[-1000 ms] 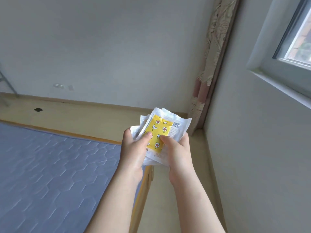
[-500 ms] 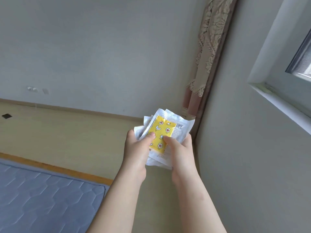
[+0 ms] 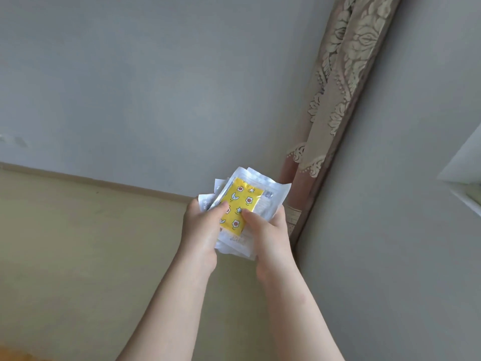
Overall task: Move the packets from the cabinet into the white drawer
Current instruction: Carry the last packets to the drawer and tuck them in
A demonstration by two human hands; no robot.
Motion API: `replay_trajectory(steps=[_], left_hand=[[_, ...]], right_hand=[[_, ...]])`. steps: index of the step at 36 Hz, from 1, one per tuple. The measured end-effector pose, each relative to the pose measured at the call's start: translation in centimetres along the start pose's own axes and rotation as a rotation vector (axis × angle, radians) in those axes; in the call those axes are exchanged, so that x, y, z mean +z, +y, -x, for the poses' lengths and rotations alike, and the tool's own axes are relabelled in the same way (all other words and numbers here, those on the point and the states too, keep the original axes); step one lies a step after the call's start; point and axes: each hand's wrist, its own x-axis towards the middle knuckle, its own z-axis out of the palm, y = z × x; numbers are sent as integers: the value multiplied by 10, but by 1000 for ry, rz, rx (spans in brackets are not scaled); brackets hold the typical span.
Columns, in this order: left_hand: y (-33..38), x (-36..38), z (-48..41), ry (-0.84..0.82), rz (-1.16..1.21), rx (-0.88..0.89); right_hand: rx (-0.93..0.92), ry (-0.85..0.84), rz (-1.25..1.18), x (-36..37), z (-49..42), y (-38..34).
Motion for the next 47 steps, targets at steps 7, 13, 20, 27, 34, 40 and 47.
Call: replay_trajectory(steps=[7,13,20,27,34,40,47], left_hand=[[50,7,-135,38,18,58],[75,-31,-224,162,-13,75],[101,-95,-342,341,-34,138],[147,-151,-455,602,29,175],[192,-246,-497,933,159,199],[216,-336,-524,1080,259,202],[276,-460,-564,1126,289,239]], right_hand=[[-22,-49,-14,70,-129,-9],[64,-178,17,140,-217,20],[165,-387,53,241,-321,62],[300,-600,43,355,-421,87],[456,-887,105,488,-449,141],[506,-1030,159,589,-446,198],[457,-1143,179,735,-438,239]])
